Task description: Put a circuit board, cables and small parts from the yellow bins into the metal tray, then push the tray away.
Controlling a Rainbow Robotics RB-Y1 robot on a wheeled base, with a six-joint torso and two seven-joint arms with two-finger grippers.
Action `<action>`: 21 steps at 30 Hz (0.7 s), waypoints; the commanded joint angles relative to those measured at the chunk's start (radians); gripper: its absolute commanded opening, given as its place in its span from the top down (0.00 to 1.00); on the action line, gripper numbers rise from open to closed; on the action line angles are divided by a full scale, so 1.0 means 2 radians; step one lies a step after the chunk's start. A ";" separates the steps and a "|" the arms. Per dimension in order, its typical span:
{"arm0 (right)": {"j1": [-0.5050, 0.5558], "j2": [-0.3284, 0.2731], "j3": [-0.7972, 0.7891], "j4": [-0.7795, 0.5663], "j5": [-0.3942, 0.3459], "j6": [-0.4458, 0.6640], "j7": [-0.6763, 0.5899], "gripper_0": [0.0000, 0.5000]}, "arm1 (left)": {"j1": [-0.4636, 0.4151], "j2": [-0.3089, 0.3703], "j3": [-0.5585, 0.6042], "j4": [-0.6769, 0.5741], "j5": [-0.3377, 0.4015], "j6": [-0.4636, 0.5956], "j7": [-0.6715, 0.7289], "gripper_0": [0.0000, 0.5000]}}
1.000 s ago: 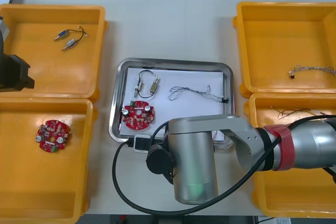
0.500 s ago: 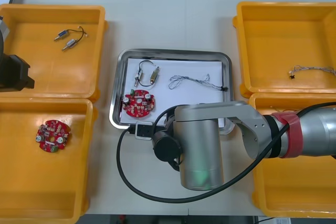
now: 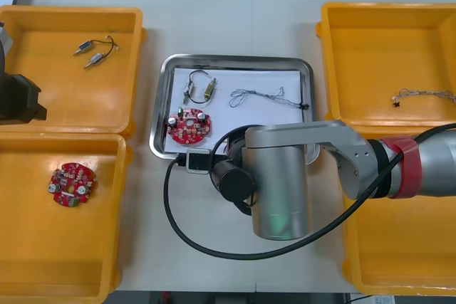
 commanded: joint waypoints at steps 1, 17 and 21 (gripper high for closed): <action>-0.029 -0.014 0.006 0.013 0.006 -0.032 0.025 1.00 | 0.006 0.022 0.013 -0.013 0.003 0.003 -0.025 0.00; -0.054 -0.015 0.006 0.094 0.006 -0.124 0.042 1.00 | 0.006 0.022 0.013 -0.013 0.003 0.003 -0.025 0.00; -0.059 -0.015 0.006 0.116 0.006 -0.150 0.048 1.00 | 0.006 0.022 0.013 -0.013 0.003 0.003 -0.025 0.00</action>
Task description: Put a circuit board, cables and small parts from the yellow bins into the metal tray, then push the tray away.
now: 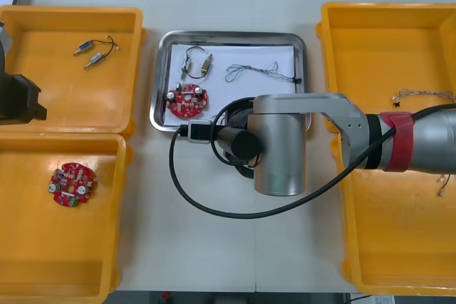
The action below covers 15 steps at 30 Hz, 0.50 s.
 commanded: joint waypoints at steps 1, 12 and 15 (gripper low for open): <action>-0.030 -0.010 0.005 0.017 0.005 -0.027 0.019 1.00 | 0.006 0.022 0.013 -0.012 0.003 0.003 -0.025 0.00; -0.043 -0.013 0.005 0.047 0.005 -0.059 0.034 1.00 | 0.006 0.022 0.013 -0.012 0.003 0.003 -0.025 0.00; -0.046 -0.014 0.005 0.054 0.005 -0.070 0.037 1.00 | 0.006 0.022 0.013 -0.012 0.003 0.003 -0.025 0.00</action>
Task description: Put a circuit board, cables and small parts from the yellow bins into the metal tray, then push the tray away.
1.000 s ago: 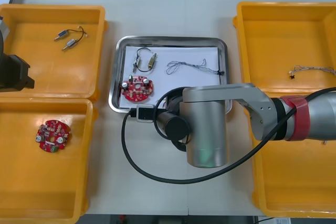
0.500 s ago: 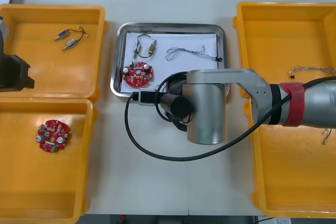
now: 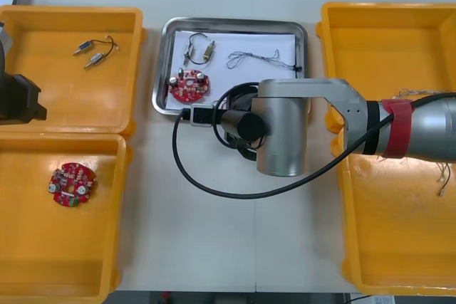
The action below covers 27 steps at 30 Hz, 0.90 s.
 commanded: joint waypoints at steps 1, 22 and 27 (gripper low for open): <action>-0.030 -0.014 0.005 0.009 0.005 -0.022 0.029 1.00 | 0.006 0.022 0.013 -0.012 0.003 0.003 -0.025 0.00; -0.042 -0.019 0.005 0.084 0.009 -0.129 0.062 1.00 | 0.006 0.022 0.013 -0.012 0.003 0.003 -0.025 0.00; -0.045 -0.019 0.005 0.098 0.019 -0.148 0.070 1.00 | 0.006 0.022 0.013 -0.012 0.003 0.003 -0.025 0.00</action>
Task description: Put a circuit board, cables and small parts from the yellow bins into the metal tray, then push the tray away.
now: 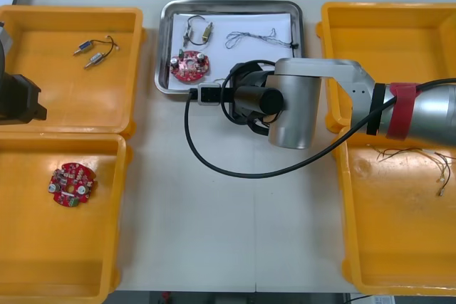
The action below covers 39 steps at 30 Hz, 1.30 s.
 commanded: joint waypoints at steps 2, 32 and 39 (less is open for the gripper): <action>-0.030 -0.013 0.005 0.016 0.016 -0.030 0.020 1.00 | 0.006 0.022 0.013 -0.012 0.003 0.003 -0.025 0.00; -0.039 0.001 0.005 0.069 0.016 -0.085 0.037 0.78 | 0.006 0.022 0.013 -0.012 0.003 0.003 -0.025 0.00; -0.041 0.001 0.005 0.064 0.015 -0.082 0.039 0.12 | 0.006 0.022 0.013 -0.012 0.003 0.003 -0.025 0.00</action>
